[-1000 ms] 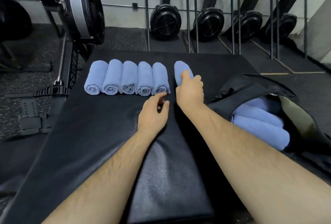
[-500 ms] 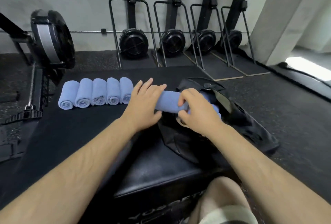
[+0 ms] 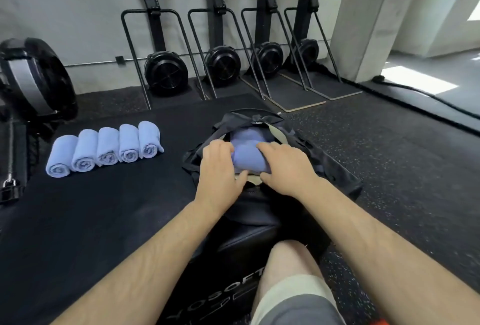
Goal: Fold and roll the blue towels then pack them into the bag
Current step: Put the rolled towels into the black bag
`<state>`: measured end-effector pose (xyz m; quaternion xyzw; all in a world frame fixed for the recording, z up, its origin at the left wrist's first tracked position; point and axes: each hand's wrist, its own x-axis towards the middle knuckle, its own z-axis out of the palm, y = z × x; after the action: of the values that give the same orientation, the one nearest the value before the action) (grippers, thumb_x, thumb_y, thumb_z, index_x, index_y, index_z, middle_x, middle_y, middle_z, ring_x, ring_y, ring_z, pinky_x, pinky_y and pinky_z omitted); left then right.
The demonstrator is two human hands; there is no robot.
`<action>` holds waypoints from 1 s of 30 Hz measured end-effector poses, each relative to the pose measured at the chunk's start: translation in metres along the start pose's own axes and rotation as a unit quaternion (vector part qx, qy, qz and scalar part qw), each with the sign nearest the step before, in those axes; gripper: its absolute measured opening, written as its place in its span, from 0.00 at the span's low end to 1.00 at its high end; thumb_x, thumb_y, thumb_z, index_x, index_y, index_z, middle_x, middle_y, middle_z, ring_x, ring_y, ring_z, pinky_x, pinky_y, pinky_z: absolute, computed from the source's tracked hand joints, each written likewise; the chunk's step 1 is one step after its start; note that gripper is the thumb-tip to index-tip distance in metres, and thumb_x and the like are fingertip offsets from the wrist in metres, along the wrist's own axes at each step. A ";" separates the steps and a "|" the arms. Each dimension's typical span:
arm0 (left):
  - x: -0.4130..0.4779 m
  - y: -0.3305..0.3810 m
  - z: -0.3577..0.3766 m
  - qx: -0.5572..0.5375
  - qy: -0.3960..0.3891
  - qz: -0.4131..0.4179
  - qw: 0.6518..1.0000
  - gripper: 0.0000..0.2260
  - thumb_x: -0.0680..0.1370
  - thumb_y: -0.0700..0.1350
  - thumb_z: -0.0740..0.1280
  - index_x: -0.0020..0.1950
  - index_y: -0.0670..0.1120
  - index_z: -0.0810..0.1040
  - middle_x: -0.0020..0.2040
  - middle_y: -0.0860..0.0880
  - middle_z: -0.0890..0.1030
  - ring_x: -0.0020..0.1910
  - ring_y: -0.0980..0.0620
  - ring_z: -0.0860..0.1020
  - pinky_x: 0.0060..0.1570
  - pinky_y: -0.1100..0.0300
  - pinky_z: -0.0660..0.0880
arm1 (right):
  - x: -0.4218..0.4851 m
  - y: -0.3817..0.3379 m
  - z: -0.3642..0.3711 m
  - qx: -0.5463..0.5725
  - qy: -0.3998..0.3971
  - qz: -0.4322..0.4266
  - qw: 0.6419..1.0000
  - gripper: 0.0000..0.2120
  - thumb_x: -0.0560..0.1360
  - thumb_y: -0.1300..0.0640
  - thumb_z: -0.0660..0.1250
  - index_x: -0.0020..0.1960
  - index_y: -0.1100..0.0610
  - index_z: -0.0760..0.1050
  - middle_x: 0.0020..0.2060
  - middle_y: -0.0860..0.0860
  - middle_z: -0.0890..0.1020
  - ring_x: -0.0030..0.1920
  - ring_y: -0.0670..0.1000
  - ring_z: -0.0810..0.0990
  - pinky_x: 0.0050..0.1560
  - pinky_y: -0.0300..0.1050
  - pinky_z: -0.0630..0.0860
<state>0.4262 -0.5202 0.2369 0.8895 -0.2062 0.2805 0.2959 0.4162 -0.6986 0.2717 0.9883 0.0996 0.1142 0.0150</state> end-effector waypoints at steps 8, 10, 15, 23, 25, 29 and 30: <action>-0.007 -0.007 0.039 0.100 -0.197 -0.002 0.975 0.07 0.79 0.48 0.62 0.50 0.46 0.77 0.48 0.49 0.81 0.46 0.47 0.77 0.47 0.52 0.72 | 0.049 -0.005 0.026 0.086 -0.071 -0.007 0.994 0.28 0.76 0.48 0.67 0.74 0.44 0.66 0.64 0.51 0.73 0.62 0.58 0.76 0.50 0.50 0.68; -0.008 -0.010 0.045 0.129 -0.251 -0.019 0.959 0.09 0.80 0.50 0.60 0.50 0.47 0.76 0.49 0.50 0.81 0.51 0.47 0.77 0.52 0.54 0.67 | 0.055 -0.009 0.031 0.083 -0.114 -0.009 0.990 0.26 0.76 0.48 0.67 0.73 0.44 0.68 0.64 0.50 0.75 0.65 0.56 0.74 0.55 0.50 0.71; -0.010 -0.021 0.052 0.156 -0.312 -0.017 0.937 0.18 0.75 0.53 0.54 0.54 0.49 0.81 0.52 0.51 0.79 0.56 0.51 0.74 0.65 0.55 0.62 | 0.064 -0.015 0.032 0.079 -0.147 -0.015 0.986 0.25 0.74 0.48 0.68 0.71 0.45 0.70 0.60 0.48 0.77 0.62 0.55 0.76 0.55 0.53 0.76; -0.016 -0.021 0.029 0.108 -0.241 0.075 0.961 0.11 0.77 0.40 0.60 0.47 0.50 0.82 0.43 0.53 0.78 0.48 0.49 0.76 0.53 0.59 0.59 | 0.055 -0.014 0.017 0.057 -0.182 -0.032 0.981 0.26 0.77 0.50 0.65 0.73 0.47 0.64 0.60 0.49 0.77 0.59 0.56 0.76 0.47 0.47 0.67; -0.017 -0.023 0.023 0.078 -0.243 0.087 0.963 0.14 0.79 0.40 0.61 0.54 0.52 0.84 0.48 0.55 0.80 0.51 0.51 0.76 0.63 0.58 0.60 | 0.055 -0.016 0.016 0.059 -0.195 -0.034 0.978 0.26 0.78 0.47 0.65 0.74 0.46 0.62 0.54 0.49 0.77 0.54 0.56 0.76 0.45 0.47 0.66; -0.016 -0.024 0.015 0.060 -0.241 0.099 0.964 0.14 0.81 0.40 0.62 0.59 0.54 0.83 0.53 0.57 0.80 0.57 0.54 0.75 0.75 0.57 0.50 | 0.061 -0.017 0.008 0.066 -0.243 -0.026 0.967 0.25 0.79 0.42 0.64 0.72 0.47 0.60 0.44 0.47 0.75 0.48 0.55 0.75 0.44 0.48 0.68; -0.015 -0.024 0.013 0.057 -0.242 0.099 0.964 0.14 0.81 0.40 0.62 0.59 0.53 0.83 0.53 0.57 0.80 0.57 0.54 0.75 0.76 0.56 0.49 | 0.062 -0.016 0.005 0.077 -0.255 -0.022 0.964 0.23 0.79 0.43 0.64 0.69 0.47 0.61 0.42 0.46 0.74 0.47 0.55 0.75 0.43 0.49 0.68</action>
<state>0.4326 -0.5076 0.2086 0.9216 -0.3418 0.0963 0.1566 0.4734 -0.6706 0.2793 0.9805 0.1224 -0.1502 -0.0337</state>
